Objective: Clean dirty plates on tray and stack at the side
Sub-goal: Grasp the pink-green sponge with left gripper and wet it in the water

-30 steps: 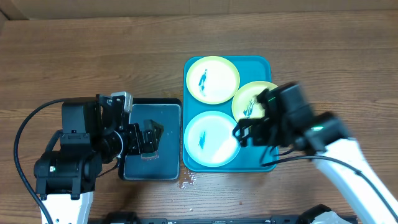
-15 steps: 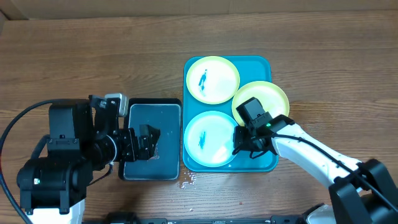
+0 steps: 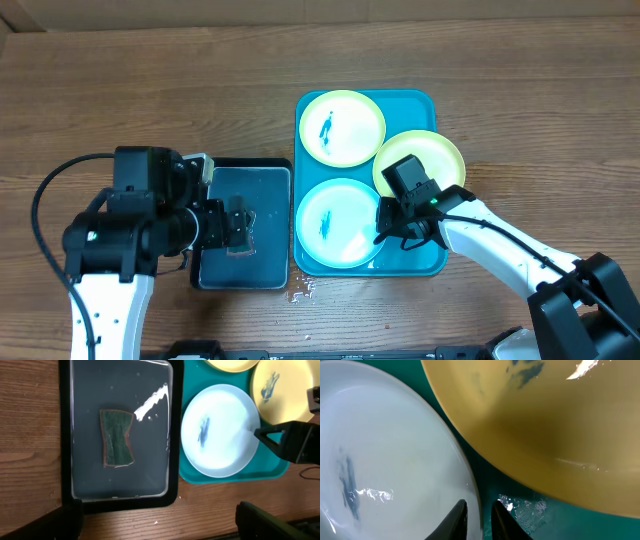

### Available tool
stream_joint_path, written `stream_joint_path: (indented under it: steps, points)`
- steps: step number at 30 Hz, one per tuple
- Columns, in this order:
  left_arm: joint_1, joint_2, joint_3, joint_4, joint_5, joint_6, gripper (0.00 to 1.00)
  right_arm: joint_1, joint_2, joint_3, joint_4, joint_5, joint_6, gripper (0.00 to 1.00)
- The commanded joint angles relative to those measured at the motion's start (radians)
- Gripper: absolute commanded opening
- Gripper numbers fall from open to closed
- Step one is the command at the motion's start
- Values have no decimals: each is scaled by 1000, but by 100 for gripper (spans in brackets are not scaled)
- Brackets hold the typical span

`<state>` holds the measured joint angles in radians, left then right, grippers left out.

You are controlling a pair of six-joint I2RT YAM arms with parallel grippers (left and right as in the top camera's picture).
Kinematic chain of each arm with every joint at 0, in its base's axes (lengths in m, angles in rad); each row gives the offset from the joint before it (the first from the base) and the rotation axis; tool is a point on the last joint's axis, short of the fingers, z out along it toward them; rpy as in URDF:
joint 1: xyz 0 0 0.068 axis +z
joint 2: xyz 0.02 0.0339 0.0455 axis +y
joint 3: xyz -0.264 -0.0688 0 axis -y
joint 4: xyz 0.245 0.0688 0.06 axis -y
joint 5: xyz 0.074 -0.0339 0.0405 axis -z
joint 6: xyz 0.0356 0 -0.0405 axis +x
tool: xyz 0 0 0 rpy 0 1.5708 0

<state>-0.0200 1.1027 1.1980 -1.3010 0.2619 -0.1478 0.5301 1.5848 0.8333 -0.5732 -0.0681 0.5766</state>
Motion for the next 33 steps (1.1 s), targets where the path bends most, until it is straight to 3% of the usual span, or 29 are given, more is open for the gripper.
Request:
stream_joint_path:
  steps: [1,5,9,15,21,27,33]
  points:
    - [-7,19,-13,12,-3,48,97,-4,0,-10,13,-24,-66,21]
    - [-7,40,-13,19,2,48,98,-4,31,-10,12,-29,-114,22]
    - [-7,48,-13,26,27,48,97,-5,93,-9,23,-30,-114,4]
    - [-8,65,-53,50,16,42,89,-23,87,1,0,-49,-112,4]
    - [-9,111,-203,173,-33,1,82,-23,86,1,-15,-45,-83,4]
    - [-11,243,-293,319,-104,-32,66,-23,87,-1,-11,-45,-84,4]
    - [-80,421,-293,444,-188,-85,60,-23,87,-1,-10,-38,-84,4]
